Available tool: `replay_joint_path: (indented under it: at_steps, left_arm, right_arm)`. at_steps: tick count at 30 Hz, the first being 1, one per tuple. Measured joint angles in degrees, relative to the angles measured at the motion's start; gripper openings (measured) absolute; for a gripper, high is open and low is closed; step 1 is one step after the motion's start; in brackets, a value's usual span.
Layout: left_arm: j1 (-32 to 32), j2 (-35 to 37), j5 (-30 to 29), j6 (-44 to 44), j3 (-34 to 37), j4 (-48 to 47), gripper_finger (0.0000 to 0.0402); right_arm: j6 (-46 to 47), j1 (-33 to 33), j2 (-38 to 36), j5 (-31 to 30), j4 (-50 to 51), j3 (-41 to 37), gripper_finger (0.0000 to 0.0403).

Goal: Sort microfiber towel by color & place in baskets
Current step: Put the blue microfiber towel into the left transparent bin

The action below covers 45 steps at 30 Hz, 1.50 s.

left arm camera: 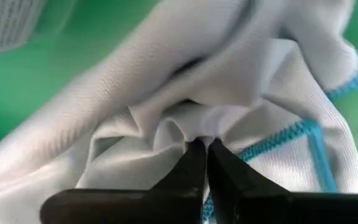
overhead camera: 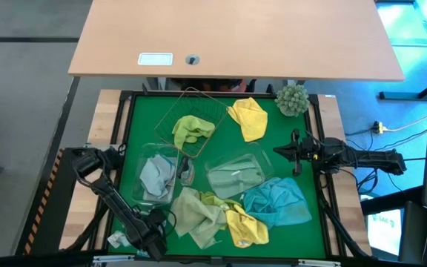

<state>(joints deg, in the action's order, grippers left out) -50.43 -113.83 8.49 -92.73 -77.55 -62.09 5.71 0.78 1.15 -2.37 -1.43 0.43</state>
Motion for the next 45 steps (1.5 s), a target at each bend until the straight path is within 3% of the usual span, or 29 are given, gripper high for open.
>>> replay_joint_path:
  at_steps: [6,17,19,31,39,45]
  left_arm:
    - [-0.03,0.19,-0.82,3.33,-10.07,-8.00,0.0001]
    - [0.03,0.32,-10.01,2.87,-33.61,-28.06,0.0000]
    - [0.14,0.97,-12.17,3.29,-36.76,-27.74,0.0000]
    - [1.68,10.51,-31.16,1.84,-40.57,-27.95,0.0000]
    - [3.79,19.16,-34.73,4.78,-40.57,-27.95,0.0000]
    - [6.26,26.92,-44.24,9.32,-40.57,-27.95,0.0000]
  right_arm:
    - [0.01,0.00,0.00,0.00,-0.02,0.00,0.0003]
    - [-0.01,0.00,0.00,-0.02,-0.09,0.00,0.0003]
    - [0.01,0.00,0.00,-0.02,-0.11,0.00,0.0003]
    - [-0.01,0.00,-0.02,-0.02,-0.13,0.00,0.0003]
    - [-0.01,0.00,-0.01,-0.02,-0.13,-0.01,0.0003]
    - [-0.01,0.00,-0.02,-0.02,-0.13,-0.02,0.0003]
